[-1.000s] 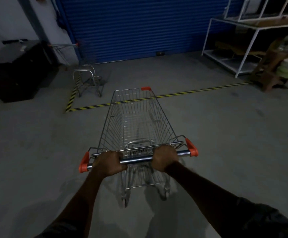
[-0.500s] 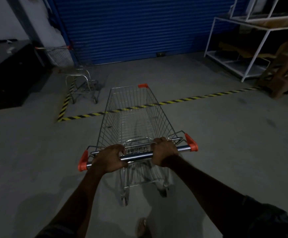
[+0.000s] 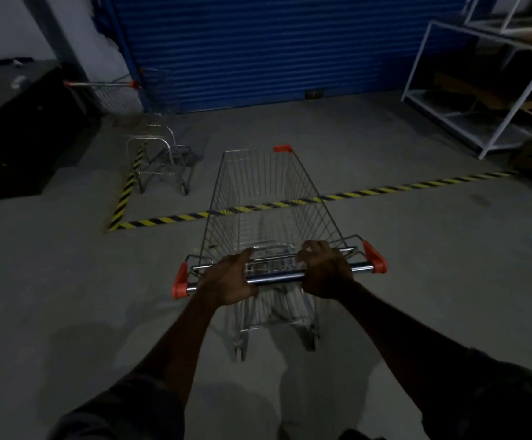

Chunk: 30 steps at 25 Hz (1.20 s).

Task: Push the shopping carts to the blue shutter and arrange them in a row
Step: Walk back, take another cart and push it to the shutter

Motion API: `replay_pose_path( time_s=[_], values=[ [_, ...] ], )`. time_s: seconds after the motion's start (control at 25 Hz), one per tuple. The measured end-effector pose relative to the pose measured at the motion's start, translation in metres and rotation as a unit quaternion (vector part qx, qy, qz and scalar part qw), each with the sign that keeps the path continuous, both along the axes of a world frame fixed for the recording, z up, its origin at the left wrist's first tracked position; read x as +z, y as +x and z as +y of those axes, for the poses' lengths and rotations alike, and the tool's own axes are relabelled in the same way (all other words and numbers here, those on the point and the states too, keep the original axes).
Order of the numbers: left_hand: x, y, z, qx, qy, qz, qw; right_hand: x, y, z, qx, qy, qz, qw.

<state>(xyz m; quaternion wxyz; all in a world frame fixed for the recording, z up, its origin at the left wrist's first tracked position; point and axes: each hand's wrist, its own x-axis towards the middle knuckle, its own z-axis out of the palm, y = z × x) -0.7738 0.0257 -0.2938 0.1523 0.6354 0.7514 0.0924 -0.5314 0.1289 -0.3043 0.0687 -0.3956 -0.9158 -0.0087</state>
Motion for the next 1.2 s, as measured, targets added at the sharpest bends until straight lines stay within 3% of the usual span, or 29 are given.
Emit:
replay_pose_path(
  time_s=[0.16, 0.28, 0.4, 0.52, 0.68, 0.8, 1.0, 1.2],
  values=[
    [-0.006, -0.031, 0.080, -0.030, 0.082, 0.017, 0.996, 0.001, -0.033, 0.079, -0.025, -0.011, -0.013, 1.000],
    [-0.002, -0.055, 0.144, -0.005, 0.029, 0.011, 1.000, -0.005, -0.056, 0.146, -0.028, -0.013, -0.019, 0.999],
    [0.001, -0.078, 0.207, -0.007, -0.034, 0.064, 0.997, 0.000, -0.086, 0.214, 0.020, -0.021, -0.008, 1.000],
    [0.002, -0.101, 0.267, 0.006, -0.050, 0.079, 0.996, 0.019, -0.120, 0.279, -0.025, -0.113, -0.110, 0.987],
    [0.004, -0.130, 0.340, 0.034, -0.043, 0.074, 0.996, 0.024, -0.154, 0.361, 0.016, -0.083, -0.183, 0.980],
    [0.002, -0.158, 0.394, 0.034, -0.044, 0.065, 0.996, 0.018, -0.183, 0.420, 0.011, -0.095, -0.154, 0.983],
    [-0.005, -0.218, 0.488, 0.018, -0.009, 0.089, 0.996, -0.006, -0.235, 0.509, -0.029, -0.018, -0.066, 0.997],
    [-0.006, -0.287, 0.569, -0.001, 0.032, 0.094, 0.995, -0.015, -0.306, 0.590, -0.029, 0.065, -0.042, 0.997]
  ],
)
